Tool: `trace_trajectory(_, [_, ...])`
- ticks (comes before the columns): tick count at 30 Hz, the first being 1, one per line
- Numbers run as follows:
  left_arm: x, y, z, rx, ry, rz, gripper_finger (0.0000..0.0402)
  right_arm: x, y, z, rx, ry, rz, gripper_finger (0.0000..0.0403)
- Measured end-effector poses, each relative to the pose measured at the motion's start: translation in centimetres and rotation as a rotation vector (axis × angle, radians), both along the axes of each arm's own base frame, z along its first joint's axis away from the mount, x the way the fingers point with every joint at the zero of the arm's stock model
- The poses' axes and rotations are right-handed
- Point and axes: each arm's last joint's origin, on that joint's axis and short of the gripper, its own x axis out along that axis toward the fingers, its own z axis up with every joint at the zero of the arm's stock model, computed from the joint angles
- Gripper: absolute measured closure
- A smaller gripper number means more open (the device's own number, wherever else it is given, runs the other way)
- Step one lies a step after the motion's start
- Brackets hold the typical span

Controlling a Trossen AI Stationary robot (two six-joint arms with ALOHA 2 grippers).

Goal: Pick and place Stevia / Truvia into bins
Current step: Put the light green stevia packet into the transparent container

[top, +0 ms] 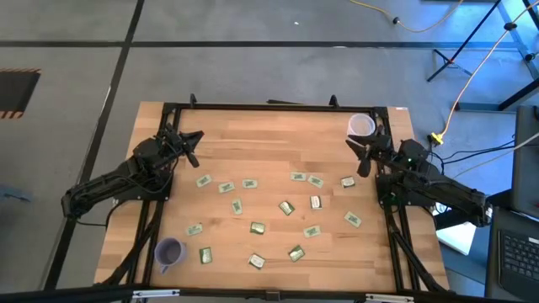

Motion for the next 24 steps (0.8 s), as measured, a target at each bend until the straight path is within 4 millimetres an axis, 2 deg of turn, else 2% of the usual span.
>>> trace_trajectory(5, [0.0,0.0,0.0,-0.003,-0.005,-0.005,0.0365,0.4,0.0,2.4,0.102,0.132,0.031,0.0301])
trace_trajectory(9, [0.0,0.0,0.0,0.007,0.002,-0.002,0.0361,1.5,-0.7,3.6,0.227,0.16,-0.021,0.0301])
trace_trajectory(15, [0.0,0.0,0.0,0.009,0.003,-0.001,0.0361,3.5,-1.6,5.1,0.35,0.369,-0.041,0.0301])
trace_trajectory(20, [0.0,0.0,0.0,-0.001,-0.004,-0.009,0.0361,5.5,-1.7,5.1,0.432,0.562,0.019,0.0301])
trace_trajectory(24, [0.0,0.0,0.0,-0.003,-0.007,-0.01,0.0361,7.3,-1.0,4.2,0.45,0.664,0.104,0.0301])
